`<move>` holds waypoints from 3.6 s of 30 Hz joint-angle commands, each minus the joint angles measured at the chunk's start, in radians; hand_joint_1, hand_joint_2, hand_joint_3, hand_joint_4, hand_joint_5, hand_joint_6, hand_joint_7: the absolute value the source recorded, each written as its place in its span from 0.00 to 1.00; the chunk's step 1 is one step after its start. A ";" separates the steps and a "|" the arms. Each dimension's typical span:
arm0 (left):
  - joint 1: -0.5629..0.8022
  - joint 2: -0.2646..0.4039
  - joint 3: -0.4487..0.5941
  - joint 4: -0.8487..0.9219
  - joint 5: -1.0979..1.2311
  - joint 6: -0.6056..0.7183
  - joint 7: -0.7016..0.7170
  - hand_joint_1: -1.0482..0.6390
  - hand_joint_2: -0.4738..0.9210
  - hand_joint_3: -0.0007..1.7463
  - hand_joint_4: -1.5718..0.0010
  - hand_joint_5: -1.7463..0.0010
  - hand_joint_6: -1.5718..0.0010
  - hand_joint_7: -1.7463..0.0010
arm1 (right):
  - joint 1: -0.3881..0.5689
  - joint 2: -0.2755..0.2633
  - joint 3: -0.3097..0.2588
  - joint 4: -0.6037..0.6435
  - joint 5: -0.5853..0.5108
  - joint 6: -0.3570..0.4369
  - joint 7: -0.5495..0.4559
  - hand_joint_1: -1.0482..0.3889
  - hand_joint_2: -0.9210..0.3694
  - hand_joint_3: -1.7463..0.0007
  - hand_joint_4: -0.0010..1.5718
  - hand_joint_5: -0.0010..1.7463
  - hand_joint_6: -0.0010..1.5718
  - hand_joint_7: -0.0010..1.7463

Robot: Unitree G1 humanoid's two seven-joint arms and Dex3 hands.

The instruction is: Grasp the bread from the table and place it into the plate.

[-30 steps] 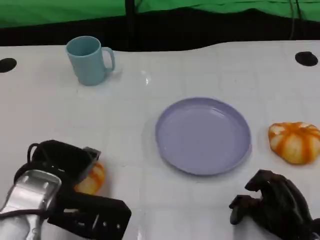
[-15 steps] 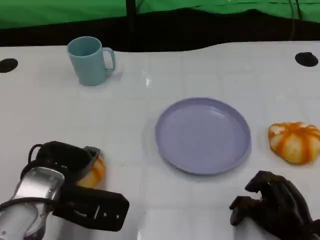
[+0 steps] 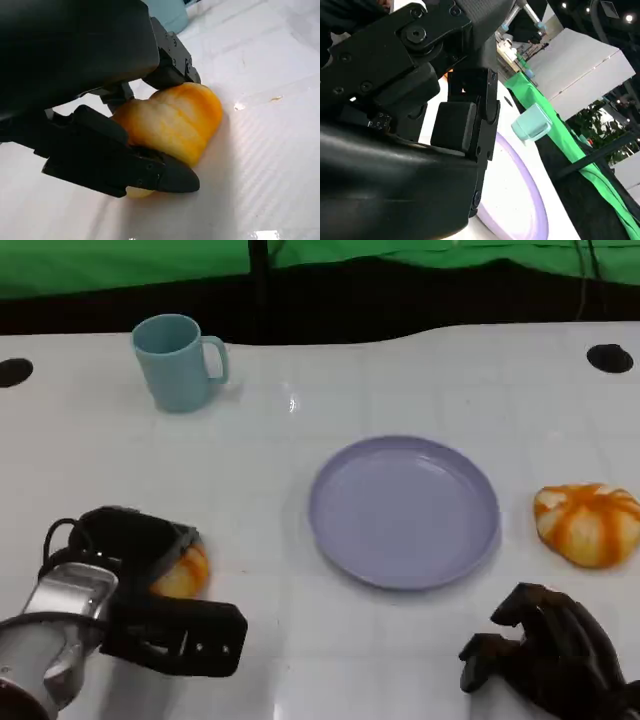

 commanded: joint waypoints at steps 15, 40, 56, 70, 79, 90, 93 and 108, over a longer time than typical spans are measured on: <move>0.027 -0.007 0.011 0.193 -0.110 -0.182 0.447 0.46 0.86 0.51 0.58 0.00 0.66 0.17 | -0.002 -0.012 -0.014 -0.006 0.009 -0.006 -0.001 0.02 0.17 1.00 1.00 0.39 1.00 0.18; 0.032 -0.023 0.083 0.121 -0.196 -0.329 0.689 0.48 0.73 0.53 0.55 0.00 0.68 0.01 | -0.031 -0.021 -0.020 0.038 0.001 -0.026 0.001 0.01 0.16 1.00 1.00 0.41 1.00 0.19; -0.153 -0.169 0.083 0.196 -0.259 -0.447 0.647 0.47 0.83 0.32 0.50 0.00 0.53 0.24 | -0.010 -0.026 -0.007 0.019 -0.021 -0.035 -0.017 0.00 0.15 0.99 1.00 0.42 1.00 0.21; -0.290 -0.278 0.034 0.336 -0.268 -0.484 0.579 0.44 0.74 0.50 0.47 0.00 0.61 0.01 | -0.010 -0.027 -0.006 0.016 -0.016 -0.020 -0.018 0.00 0.15 1.00 1.00 0.42 1.00 0.21; -0.374 -0.368 -0.011 0.418 -0.239 -0.454 0.572 0.43 0.73 0.57 0.44 0.00 0.54 0.14 | -0.007 -0.026 -0.003 0.014 -0.016 -0.024 -0.016 0.00 0.15 1.00 1.00 0.42 1.00 0.21; -0.478 -0.452 -0.062 0.537 -0.211 -0.418 0.544 0.44 0.75 0.57 0.42 0.00 0.55 0.18 | 0.005 -0.019 0.002 0.003 -0.016 -0.029 -0.011 0.00 0.15 1.00 1.00 0.42 1.00 0.21; -0.500 -0.467 -0.083 0.569 -0.197 -0.406 0.537 0.44 0.77 0.53 0.43 0.00 0.50 0.39 | 0.009 -0.016 0.004 -0.003 -0.014 -0.027 -0.011 0.01 0.14 0.99 1.00 0.42 1.00 0.21; -0.565 -0.486 -0.099 0.619 -0.220 -0.361 0.245 0.28 1.00 0.21 0.85 0.51 0.76 0.87 | 0.023 -0.007 0.008 -0.028 -0.017 -0.030 -0.016 0.01 0.14 1.00 1.00 0.42 1.00 0.21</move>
